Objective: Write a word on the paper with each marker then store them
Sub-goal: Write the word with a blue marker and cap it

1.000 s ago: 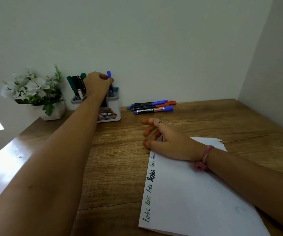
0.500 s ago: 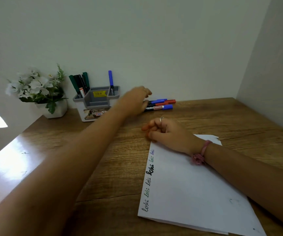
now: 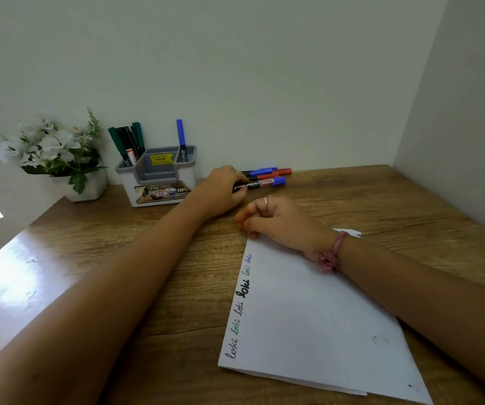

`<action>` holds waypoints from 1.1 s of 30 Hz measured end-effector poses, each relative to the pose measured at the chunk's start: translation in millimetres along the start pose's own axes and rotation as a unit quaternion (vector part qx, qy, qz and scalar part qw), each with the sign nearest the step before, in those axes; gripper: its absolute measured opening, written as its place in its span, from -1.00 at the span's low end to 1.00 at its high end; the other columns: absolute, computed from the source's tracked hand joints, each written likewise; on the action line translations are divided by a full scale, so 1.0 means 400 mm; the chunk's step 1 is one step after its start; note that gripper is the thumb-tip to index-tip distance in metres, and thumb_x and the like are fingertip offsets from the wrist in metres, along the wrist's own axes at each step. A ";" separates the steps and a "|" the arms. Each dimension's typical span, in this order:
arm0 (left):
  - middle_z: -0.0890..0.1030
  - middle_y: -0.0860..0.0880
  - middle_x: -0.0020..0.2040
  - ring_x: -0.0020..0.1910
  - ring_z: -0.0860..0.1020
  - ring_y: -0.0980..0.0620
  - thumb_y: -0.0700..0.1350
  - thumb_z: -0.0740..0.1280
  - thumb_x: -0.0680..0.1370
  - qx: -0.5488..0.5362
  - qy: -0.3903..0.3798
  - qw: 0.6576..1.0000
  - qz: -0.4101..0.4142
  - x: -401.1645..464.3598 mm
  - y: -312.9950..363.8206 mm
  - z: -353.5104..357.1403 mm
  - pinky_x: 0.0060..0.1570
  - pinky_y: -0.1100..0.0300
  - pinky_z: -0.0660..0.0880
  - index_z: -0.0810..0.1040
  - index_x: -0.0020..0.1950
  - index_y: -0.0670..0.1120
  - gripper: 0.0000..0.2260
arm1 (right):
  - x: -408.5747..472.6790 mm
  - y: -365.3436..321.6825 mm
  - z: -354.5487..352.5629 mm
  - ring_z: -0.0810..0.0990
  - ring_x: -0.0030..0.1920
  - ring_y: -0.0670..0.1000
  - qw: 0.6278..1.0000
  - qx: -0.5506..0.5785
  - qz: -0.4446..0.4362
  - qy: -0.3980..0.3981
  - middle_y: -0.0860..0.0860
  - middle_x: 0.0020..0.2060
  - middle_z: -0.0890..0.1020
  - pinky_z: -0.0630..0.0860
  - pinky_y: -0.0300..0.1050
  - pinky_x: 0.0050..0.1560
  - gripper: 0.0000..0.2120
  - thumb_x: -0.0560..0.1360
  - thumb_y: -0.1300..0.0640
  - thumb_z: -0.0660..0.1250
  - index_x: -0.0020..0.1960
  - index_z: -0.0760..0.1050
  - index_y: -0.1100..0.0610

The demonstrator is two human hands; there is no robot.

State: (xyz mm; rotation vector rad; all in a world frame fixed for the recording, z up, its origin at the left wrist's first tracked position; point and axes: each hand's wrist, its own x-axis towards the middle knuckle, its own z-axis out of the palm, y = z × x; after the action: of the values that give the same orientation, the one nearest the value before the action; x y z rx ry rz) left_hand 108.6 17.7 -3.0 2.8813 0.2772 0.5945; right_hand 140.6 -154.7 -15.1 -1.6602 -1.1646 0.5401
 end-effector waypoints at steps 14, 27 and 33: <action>0.65 -0.07 -0.04 -0.04 0.63 0.02 -0.20 0.45 0.44 -0.420 0.104 0.901 0.031 -0.126 0.121 -0.195 0.06 0.16 0.56 0.54 0.12 -0.14 -0.72 | 0.002 -0.085 -0.096 0.46 -0.42 -0.09 0.966 -0.227 -0.080 0.094 0.09 -0.42 0.59 0.41 -0.14 -0.29 -0.78 0.44 0.03 0.40 -0.09 0.54 0.19; 0.44 0.02 -0.22 -0.28 0.47 0.16 0.04 0.07 0.63 -0.287 -0.184 0.940 -0.013 -0.126 0.156 -0.137 -0.17 0.24 0.55 0.38 -0.11 -0.06 -0.77 | -0.001 -0.100 -0.121 0.36 -0.47 -0.09 0.991 0.127 0.031 -0.010 -0.01 -0.48 0.40 0.31 -0.23 -0.42 -0.76 0.56 0.00 0.18 -0.16 0.51 0.10; 0.35 0.10 -0.52 -0.54 0.29 0.19 0.04 0.14 0.61 -0.312 -0.129 0.941 0.029 -0.149 0.150 -0.108 -0.47 0.39 0.27 0.43 -0.42 0.08 -0.61 | 0.000 -0.077 -0.112 0.46 -0.37 -0.06 0.984 0.159 0.042 -0.074 0.05 -0.30 0.50 0.45 -0.22 -0.34 -0.73 0.58 0.13 0.14 0.00 0.58 0.22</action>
State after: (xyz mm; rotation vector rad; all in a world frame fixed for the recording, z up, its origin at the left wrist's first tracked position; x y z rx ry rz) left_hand 46.1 -47.2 26.9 2.3126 -0.0369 0.2417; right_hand 162.2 -174.5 30.5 -1.4163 -1.0520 0.8687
